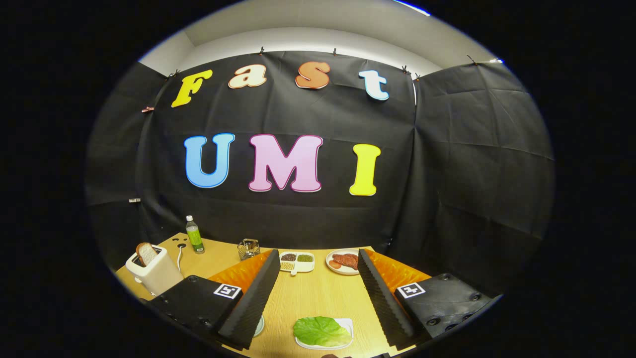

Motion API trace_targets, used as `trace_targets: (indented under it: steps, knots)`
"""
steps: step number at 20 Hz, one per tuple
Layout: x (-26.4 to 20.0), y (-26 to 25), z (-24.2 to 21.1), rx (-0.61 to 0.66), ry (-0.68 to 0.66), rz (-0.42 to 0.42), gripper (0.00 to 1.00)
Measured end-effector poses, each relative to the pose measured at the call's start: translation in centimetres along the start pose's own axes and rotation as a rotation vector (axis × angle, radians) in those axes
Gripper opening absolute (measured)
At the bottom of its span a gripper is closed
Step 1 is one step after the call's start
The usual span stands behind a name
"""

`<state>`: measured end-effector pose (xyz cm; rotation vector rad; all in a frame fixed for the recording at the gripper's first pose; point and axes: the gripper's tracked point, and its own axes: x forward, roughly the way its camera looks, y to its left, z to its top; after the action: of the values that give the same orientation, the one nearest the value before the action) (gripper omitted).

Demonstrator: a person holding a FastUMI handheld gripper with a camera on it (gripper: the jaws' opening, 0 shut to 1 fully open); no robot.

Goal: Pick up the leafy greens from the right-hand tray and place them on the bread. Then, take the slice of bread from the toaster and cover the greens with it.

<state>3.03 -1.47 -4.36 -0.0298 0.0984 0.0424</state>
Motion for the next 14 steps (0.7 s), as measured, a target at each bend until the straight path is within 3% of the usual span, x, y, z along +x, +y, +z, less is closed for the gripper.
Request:
trace_targets:
  steps: [6, 14]
  knots:
    - [1.5, -0.5, -5.3, -0.02, 0.107, 0.014, 0.98]
    - [3.5, -1.2, -17.4, -0.056, 0.386, 0.067, 0.98]
